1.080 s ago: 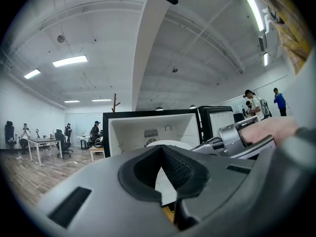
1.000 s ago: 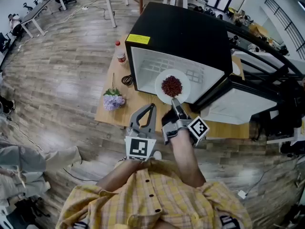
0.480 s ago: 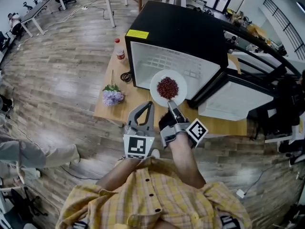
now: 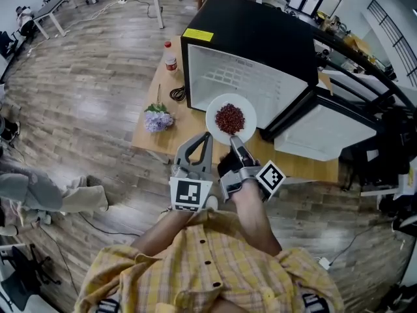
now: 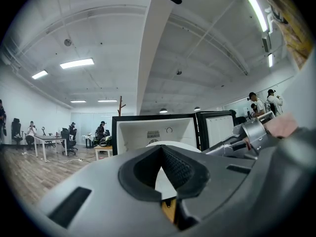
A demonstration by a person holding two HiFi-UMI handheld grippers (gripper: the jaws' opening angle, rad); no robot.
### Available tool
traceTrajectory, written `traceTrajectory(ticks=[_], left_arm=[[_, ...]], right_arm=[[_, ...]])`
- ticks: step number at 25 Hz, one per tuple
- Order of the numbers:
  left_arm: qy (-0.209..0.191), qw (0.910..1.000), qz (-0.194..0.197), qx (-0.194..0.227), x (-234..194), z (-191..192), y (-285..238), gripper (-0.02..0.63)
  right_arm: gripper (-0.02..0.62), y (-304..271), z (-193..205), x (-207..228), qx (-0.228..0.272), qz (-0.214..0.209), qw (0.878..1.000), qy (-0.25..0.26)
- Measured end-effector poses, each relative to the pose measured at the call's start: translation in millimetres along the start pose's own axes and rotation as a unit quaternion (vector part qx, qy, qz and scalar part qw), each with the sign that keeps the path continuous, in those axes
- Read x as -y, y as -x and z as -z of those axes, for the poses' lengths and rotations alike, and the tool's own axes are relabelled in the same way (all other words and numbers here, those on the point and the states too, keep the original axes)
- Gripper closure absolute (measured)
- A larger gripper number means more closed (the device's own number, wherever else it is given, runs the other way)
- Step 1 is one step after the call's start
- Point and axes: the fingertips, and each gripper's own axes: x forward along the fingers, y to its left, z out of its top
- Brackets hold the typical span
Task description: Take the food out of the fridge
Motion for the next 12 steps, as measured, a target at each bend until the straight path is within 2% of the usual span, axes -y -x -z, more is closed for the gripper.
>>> traceTrajectory(ticks=[12], left_arm=[[0.003,1.0,-0.005,0.001,1.8,-2.3,7.0,0.6]], right_arm=[[0.58,6.7,3.8,2.4,-0.004,0.009,1.0,0.0]])
